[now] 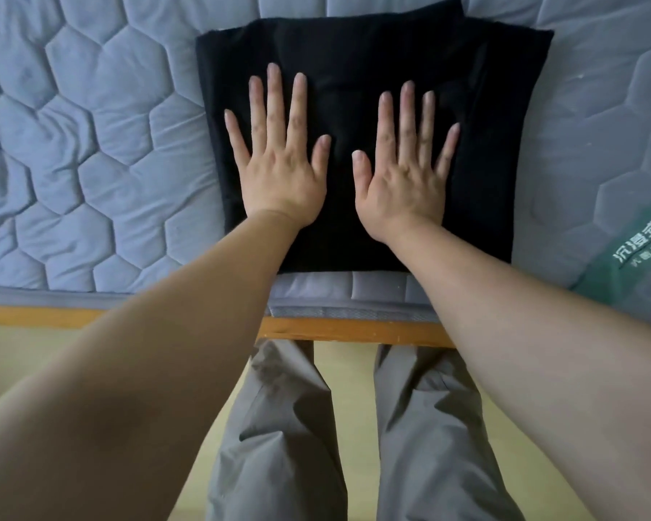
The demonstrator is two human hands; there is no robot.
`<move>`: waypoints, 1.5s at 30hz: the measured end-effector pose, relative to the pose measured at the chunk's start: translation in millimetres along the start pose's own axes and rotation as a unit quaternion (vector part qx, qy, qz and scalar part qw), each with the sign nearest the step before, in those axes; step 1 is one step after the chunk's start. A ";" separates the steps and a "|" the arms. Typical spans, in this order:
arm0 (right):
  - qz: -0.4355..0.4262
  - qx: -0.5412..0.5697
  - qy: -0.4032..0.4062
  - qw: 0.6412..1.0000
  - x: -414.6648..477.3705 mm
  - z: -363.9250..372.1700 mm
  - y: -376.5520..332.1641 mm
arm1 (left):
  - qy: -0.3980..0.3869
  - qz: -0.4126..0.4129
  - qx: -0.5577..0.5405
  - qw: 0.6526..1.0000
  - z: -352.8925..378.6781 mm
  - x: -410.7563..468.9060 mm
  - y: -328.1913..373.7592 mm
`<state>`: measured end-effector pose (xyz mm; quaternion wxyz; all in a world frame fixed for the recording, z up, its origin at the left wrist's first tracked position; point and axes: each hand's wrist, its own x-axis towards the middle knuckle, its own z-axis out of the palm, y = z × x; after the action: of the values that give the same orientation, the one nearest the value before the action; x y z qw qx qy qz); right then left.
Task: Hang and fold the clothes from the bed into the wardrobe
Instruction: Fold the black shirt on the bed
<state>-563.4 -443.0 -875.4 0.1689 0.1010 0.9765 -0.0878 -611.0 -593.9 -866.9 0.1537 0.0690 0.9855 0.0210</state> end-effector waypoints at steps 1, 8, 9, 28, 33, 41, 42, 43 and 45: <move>0.000 0.003 -0.006 1.000 -1.4 -5.7 0.5 | 0.000 0.003 0.002 1.000 -7.0 -2.0 1.8; -0.011 0.002 -0.011 1.000 -54.2 -19.7 8.9 | 0.001 -0.050 -0.027 0.998 -21.7 -70.3 30.4; -0.012 0.004 -0.016 1.000 -58.4 -11.9 12.5 | -0.010 -0.041 -0.021 0.999 -13.0 -77.1 31.1; -0.015 -0.078 -0.066 0.995 -67.4 -4.3 73.3 | -0.060 -0.054 0.001 0.997 12.2 -81.0 -53.3; -0.028 -0.070 -0.083 0.994 -57.9 -5.5 71.3 | -0.089 -0.046 -0.029 0.995 11.0 -73.4 -52.9; -0.022 -0.030 -0.086 0.996 -64.4 -56.8 59.7 | -0.026 -0.274 -0.395 0.877 -60.0 -62.0 -52.5; -0.020 -0.019 -0.072 0.997 -60.2 -59.4 52.6 | -0.044 -0.334 -0.445 0.830 -66.2 -52.3 -53.9; -0.020 -0.006 -0.056 0.998 -54.2 -60.5 44.4 | -0.065 -0.370 -0.477 0.794 -69.8 -41.6 -56.9; -0.031 0.027 -0.018 0.999 -37.7 -58.4 25.2 | -0.105 -0.362 -0.493 0.784 -71.1 -23.4 -62.4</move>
<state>-541.1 -412.9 -811.5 0.1811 0.0737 0.9732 -0.1210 -618.7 -660.4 -796.1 0.2659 -0.3763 0.7709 0.4398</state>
